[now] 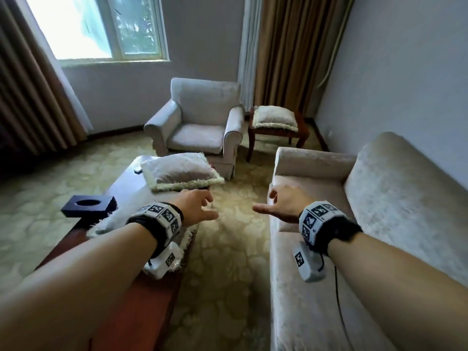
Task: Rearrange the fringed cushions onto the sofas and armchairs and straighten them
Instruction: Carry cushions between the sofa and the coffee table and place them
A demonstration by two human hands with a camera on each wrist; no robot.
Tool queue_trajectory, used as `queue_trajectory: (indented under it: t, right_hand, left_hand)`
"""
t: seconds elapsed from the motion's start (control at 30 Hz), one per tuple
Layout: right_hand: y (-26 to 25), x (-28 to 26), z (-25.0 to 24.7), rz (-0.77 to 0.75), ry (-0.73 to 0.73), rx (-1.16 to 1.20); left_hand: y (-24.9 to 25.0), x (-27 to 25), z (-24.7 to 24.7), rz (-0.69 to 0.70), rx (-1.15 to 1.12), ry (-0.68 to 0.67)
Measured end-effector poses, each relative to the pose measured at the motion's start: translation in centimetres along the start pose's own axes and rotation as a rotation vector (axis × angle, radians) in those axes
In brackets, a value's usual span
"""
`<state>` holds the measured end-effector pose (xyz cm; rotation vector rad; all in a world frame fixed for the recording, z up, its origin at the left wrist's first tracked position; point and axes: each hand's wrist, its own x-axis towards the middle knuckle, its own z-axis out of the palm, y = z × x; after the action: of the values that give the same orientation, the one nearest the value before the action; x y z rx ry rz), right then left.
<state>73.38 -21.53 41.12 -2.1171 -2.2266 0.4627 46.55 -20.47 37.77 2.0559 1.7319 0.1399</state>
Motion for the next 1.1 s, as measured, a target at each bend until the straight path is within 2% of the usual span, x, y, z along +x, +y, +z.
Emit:
queue_trajectory:
  t: [0.1, 0.2, 0.43, 0.63, 0.87, 1.1]
  right_hand:
    - [-3.4, 4.8, 0.4, -0.057, -0.027, -0.003]
    - [-6.1, 8.7, 1.3, -0.101, -0.07, -0.017]
    - [-10.2, 17.5, 4.4, -0.227, -0.135, -0.09]
    - [-12.7, 26.8, 5.5, -0.362, -0.22, -0.104]
    - [-14.8, 38.6, 5.6, -0.466, -0.269, -0.079]
    - [-19.7, 45.6, 7.9, -0.59, -0.354, -0.133]
  left_hand:
    - [-4.7, 2.0, -1.8, -0.095, -0.055, 0.043]
    - [-8.6, 3.2, -2.7, -0.162, -0.068, 0.027]
    - [-15.0, 6.3, -3.5, -0.29, -0.066, 0.01]
    - [-18.4, 10.0, -4.0, -0.44, -0.069, 0.001]
    - [-21.8, 14.3, -5.2, -0.685, -0.172, 0.138]
    - [-25.3, 15.5, -4.0, -0.881, -0.252, 0.121]
